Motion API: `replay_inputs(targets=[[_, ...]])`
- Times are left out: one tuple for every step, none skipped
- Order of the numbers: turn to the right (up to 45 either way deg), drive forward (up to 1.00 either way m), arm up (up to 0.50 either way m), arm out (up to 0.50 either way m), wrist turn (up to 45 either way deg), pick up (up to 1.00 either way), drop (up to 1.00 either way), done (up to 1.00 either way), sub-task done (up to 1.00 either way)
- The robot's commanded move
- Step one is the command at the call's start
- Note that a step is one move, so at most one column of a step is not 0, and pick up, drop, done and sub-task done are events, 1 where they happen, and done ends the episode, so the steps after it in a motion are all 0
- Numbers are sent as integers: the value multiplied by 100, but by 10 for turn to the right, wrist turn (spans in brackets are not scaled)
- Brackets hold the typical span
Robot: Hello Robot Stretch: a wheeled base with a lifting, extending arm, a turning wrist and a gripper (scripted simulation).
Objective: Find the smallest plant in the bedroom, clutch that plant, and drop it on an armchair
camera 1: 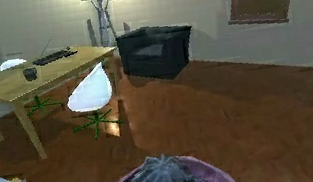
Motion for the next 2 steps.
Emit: replay_inputs(targets=[[60,0,0,0,0,0,0,0,0],[0,100,0,0,0,0,0,0,0]])
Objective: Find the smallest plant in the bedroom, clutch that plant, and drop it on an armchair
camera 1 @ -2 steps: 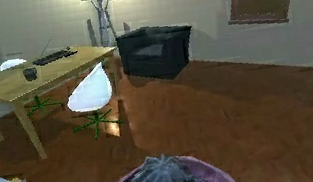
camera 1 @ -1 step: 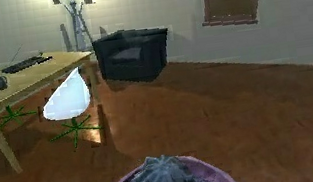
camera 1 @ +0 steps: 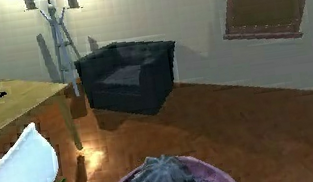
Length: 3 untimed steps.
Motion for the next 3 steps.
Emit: replay_inputs(targets=[[0,95,0,0,0,0,0,0,0],[-300,0,0,0,0,0,0,0,0],[0,60,0,0,0,0,0,0,0]])
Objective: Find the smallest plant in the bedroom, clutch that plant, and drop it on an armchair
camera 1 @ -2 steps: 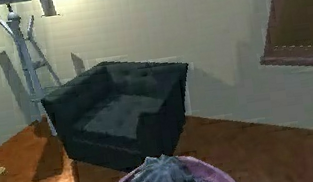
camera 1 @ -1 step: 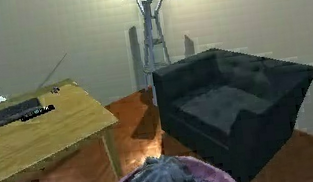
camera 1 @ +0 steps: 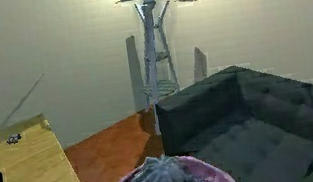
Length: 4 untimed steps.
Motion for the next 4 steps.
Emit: replay_inputs(targets=[[0,50,0,0,0,0,0,0,0],[-150,0,0,0,0,0,0,0,0],[0,90,0,0,0,0,0,0,0],[450,0,0,0,0,0,0,0,0]])
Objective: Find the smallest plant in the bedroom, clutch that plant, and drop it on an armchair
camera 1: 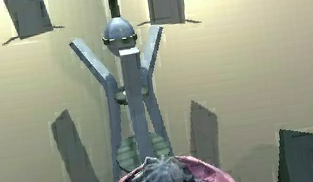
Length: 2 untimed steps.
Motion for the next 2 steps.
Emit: replay_inputs(targets=[[150,0,0,0,0,0,0,0,0],[0,20,0,0,0,0,0,0,0]])
